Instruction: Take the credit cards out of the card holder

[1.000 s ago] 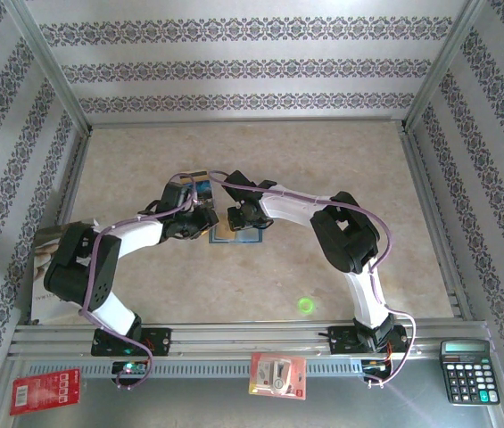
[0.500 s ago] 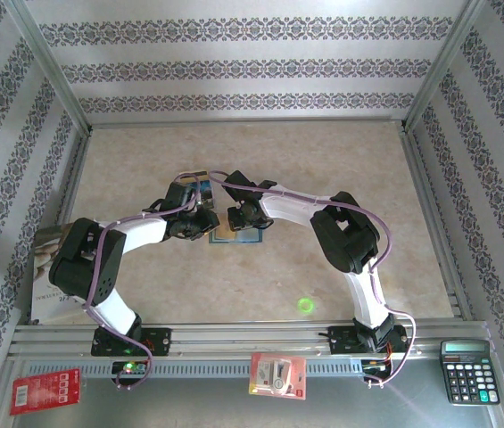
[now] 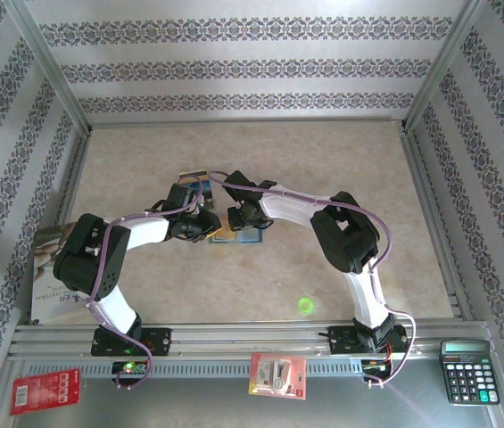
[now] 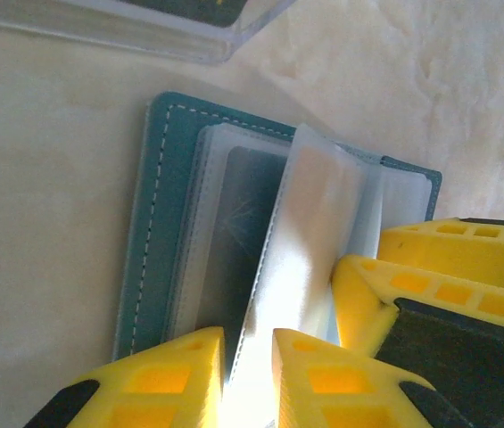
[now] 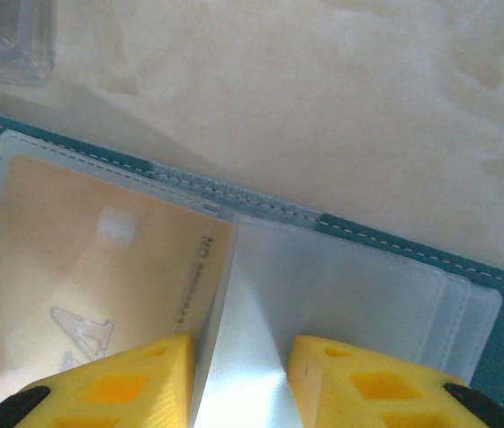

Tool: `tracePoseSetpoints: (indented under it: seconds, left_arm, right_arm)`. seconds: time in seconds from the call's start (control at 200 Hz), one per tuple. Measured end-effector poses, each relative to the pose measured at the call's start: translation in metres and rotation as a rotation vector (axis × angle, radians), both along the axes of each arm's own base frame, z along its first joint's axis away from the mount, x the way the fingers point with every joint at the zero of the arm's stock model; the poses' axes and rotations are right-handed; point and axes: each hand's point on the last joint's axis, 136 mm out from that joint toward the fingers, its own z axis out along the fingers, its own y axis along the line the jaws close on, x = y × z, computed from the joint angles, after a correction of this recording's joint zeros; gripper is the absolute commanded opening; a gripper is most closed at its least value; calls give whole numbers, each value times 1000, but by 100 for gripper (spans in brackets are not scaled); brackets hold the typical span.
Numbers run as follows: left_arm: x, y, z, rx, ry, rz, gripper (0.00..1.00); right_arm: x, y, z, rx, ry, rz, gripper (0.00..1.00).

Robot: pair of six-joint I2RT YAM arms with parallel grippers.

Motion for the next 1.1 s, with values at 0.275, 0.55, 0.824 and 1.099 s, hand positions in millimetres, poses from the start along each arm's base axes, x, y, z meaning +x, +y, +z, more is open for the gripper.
tracePoseSetpoints:
  seconds: [0.275, 0.55, 0.824, 1.099]
  left_arm:
    - [2, -5, 5, -25, -20, -19, 6]
    - [1, -2, 16, -4, -66, -44, 0]
    - [-6, 9, 23, 70, -92, -62, 6]
    - [-10, -6, 31, 23, -95, -115, 36]
  right_arm:
    - [-1, 1, 1, 10, -1, 2, 39]
    - [-8, 3, 10, 104, 1, 16, 46]
    - [-18, 2, 53, 249, -32, 5, 51]
    - [-3, -32, 95, 381, -148, -123, 52]
